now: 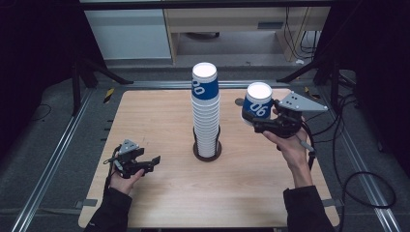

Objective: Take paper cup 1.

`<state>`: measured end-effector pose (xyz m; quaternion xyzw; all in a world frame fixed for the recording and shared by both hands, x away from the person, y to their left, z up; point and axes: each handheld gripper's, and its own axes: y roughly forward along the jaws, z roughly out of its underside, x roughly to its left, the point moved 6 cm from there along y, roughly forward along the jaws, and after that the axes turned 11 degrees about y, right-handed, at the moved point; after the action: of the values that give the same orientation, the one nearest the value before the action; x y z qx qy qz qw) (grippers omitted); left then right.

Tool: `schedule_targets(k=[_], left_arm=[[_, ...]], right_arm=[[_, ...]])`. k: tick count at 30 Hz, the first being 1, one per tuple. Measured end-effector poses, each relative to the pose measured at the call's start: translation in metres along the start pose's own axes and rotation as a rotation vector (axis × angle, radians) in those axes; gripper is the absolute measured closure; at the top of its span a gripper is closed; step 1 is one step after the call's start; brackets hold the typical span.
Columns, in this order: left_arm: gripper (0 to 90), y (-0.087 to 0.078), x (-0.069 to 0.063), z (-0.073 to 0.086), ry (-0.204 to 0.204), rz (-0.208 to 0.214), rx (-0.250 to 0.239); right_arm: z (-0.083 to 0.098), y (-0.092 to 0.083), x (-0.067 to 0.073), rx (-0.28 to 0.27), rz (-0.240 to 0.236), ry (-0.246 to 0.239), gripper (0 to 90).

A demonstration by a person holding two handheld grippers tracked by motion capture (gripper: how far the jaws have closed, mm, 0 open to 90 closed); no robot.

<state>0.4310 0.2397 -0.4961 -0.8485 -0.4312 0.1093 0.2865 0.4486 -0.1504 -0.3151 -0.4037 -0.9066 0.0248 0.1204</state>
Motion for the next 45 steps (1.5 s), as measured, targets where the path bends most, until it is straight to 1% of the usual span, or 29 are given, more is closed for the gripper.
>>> schedule_targets(k=[3,6,10,14,16,20,22,23,24,26,30,32,35,38,40,41,42,45], left_arm=[[20.7,0.0,-0.001,0.0,-0.002,0.003,-0.002],[20.8,0.0,-0.002,-0.001,0.001,0.006,-0.001],[21.4,0.001,-0.003,-0.001,-0.001,0.006,-0.002],[22.4,0.001,-0.004,-0.001,0.006,0.005,0.005],[22.4,0.002,-0.005,-0.001,0.01,0.007,0.007],[23.0,0.001,-0.006,-0.002,0.015,0.012,0.005],[23.5,0.001,-0.007,-0.003,0.015,0.016,0.003],[23.9,0.001,-0.008,-0.003,0.015,0.017,0.001],[24.1,0.001,-0.009,-0.003,0.02,0.019,0.003],[24.4,0.001,-0.01,-0.003,0.026,0.024,0.005],[24.4,0.001,-0.013,-0.006,0.04,0.039,0.005],[24.4,0.001,-0.016,-0.007,0.046,0.05,0.001],[24.3,-0.001,-0.021,-0.011,0.062,0.066,-0.006],[24.3,-0.002,-0.025,-0.013,0.074,0.082,-0.008],[24.1,-0.002,-0.028,-0.014,0.083,0.092,-0.006],[24.0,-0.002,-0.029,-0.014,0.087,0.096,-0.006],[24.0,-0.002,-0.031,-0.015,0.092,0.099,-0.006],[23.7,-0.003,-0.034,-0.016,0.104,0.112,-0.008]], right_arm=[[0.012,-0.002,-0.002,0.017,-0.002,0.002,20.9],[0.02,-0.003,-0.004,0.031,-0.002,-0.001,20.8],[0.033,-0.005,-0.006,0.045,-0.013,0.01,20.8],[0.047,-0.007,-0.009,0.066,-0.01,0.015,20.8],[0.053,-0.007,-0.01,0.07,-0.02,0.025,20.8],[0.064,-0.008,-0.011,0.084,-0.027,0.024,20.8],[0.069,-0.008,-0.011,0.102,-0.029,0.018,20.8],[0.073,-0.007,-0.011,0.115,-0.025,0.006,20.8],[0.074,-0.007,-0.011,0.121,-0.024,-0.001,20.8],[0.08,-0.007,-0.01,0.136,-0.033,0.002,20.8],[0.091,-0.007,-0.01,0.185,-0.035,-0.019,20.8],[0.095,-0.007,-0.008,0.191,-0.057,-0.022,20.8],[0.103,-0.007,-0.007,0.227,-0.059,-0.052,20.8],[0.108,-0.008,-0.004,0.249,-0.079,-0.063,20.7],[0.11,-0.008,-0.001,0.261,-0.102,-0.077,20.7],[0.112,-0.008,0.002,0.27,-0.127,-0.083,20.7],[0.112,-0.007,0.004,0.273,-0.142,-0.087,20.7],[0.118,-0.004,0.012,0.307,-0.187,-0.107,20.7]])
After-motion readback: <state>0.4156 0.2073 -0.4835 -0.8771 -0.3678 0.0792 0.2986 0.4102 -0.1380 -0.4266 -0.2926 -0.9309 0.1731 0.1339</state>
